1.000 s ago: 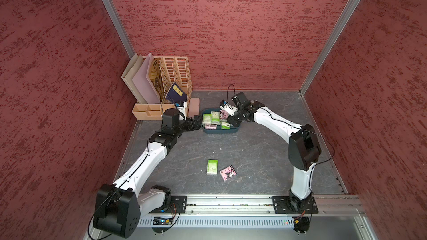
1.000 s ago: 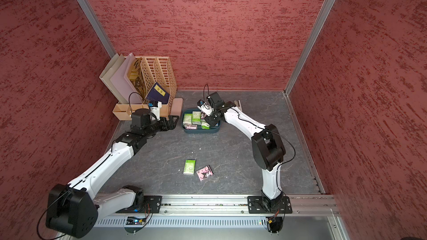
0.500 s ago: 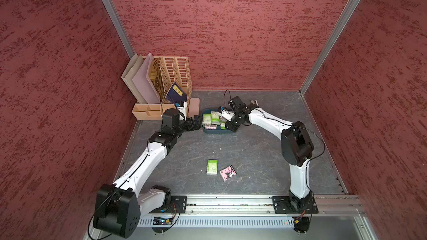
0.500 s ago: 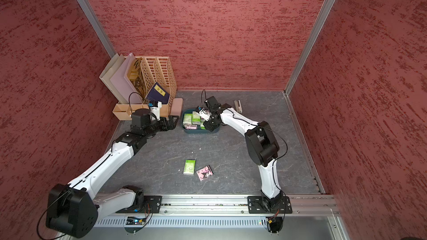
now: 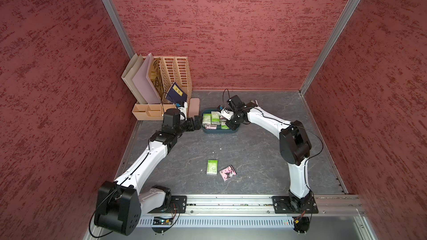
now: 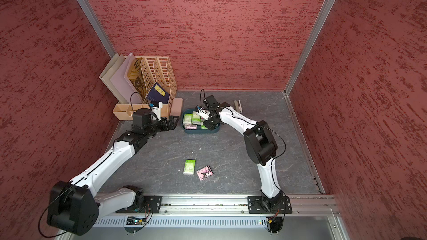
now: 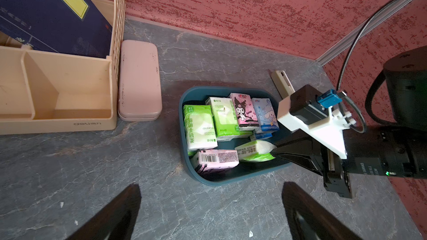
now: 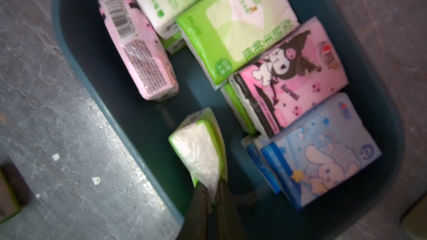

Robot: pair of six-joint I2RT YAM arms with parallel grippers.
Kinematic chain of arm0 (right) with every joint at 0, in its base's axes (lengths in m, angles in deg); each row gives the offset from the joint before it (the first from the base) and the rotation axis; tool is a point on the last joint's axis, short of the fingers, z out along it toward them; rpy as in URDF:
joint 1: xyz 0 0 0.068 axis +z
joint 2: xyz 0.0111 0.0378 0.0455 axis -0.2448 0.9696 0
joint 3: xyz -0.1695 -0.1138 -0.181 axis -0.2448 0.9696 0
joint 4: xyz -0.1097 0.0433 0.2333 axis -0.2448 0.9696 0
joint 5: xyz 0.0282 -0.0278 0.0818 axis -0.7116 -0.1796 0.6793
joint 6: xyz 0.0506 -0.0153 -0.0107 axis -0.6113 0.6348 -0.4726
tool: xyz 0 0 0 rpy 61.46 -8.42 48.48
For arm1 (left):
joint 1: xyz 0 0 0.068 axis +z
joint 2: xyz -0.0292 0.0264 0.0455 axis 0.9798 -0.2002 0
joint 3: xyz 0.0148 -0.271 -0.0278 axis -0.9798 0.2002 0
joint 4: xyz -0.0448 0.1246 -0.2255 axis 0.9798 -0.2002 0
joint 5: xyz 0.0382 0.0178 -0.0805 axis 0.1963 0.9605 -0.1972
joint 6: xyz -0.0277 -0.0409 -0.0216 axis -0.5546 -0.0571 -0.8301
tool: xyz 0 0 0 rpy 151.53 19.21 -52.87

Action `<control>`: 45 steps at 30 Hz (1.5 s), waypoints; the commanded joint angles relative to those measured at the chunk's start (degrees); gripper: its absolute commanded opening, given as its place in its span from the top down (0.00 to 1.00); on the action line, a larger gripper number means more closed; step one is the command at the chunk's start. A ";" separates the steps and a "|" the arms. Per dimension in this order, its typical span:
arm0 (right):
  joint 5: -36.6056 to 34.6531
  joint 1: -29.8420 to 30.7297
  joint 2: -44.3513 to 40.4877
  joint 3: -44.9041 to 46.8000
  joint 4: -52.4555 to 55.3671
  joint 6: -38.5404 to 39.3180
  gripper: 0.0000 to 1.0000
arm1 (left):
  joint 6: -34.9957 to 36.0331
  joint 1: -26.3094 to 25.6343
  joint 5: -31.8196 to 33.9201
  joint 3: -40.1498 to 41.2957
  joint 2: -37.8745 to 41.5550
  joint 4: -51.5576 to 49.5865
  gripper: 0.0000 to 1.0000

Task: Put the pocket tissues into the storage box
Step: Place the pocket tissues in the storage box.

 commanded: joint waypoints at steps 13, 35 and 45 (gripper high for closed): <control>-18.00 5.65 5.95 -13.35 11.92 10.94 1.00 | 2.52 0.53 0.56 -1.68 0.21 -0.16 0.00; -4.15 8.08 8.28 -15.51 6.36 -1.00 0.68 | 2.79 0.82 1.14 -0.82 1.08 -0.80 0.00; 1.00 2.57 -2.01 -6.99 -0.58 -10.85 0.46 | 2.74 0.82 0.78 -0.91 0.77 -0.50 0.00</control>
